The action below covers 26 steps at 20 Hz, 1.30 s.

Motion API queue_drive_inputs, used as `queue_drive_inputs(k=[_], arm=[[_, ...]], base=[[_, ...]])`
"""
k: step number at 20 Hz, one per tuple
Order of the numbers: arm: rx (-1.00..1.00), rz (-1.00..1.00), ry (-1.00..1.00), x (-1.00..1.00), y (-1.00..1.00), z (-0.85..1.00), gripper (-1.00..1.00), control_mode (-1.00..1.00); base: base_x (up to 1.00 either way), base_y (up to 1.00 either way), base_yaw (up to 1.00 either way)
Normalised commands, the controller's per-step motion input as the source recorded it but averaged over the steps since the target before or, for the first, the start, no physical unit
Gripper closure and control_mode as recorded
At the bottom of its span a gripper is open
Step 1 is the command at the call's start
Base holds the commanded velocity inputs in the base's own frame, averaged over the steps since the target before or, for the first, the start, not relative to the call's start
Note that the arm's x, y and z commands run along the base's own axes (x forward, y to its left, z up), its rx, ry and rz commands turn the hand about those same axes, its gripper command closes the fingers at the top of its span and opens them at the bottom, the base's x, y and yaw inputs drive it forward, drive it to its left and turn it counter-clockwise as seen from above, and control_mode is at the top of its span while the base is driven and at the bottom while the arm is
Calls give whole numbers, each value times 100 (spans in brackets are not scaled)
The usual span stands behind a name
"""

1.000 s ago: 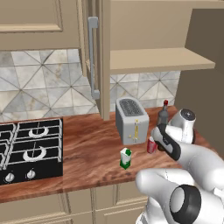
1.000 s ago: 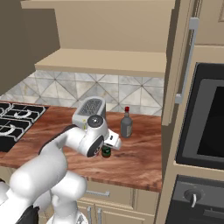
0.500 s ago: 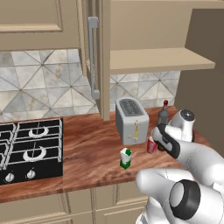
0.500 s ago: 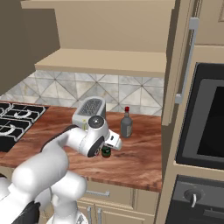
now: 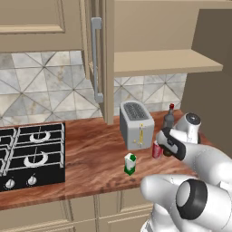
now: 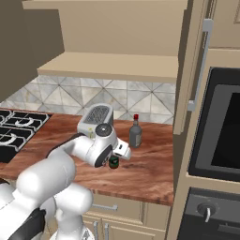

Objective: Sort all alcoholic drinks to one cabinet, and non-alcoholic drinks to the other.

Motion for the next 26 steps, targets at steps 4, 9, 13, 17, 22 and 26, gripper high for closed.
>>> queue_drive_inputs(k=[4,9,13,17,22,26], arm=[[0,0,0,14,0,-7,-100,-100],[0,0,0,6,0,-13,-100,-100],[0,0,0,0,0,-24,-100,-100],[0,0,0,-5,1,-33,100,-100],[0,0,-1,-11,7,-24,100,-100],[0,0,-3,-16,20,-10,100,-100]], base=[[0,0,0],[0,0,0],[0,0,0],[0,0,0],[0,0,0],[0,0,0]])
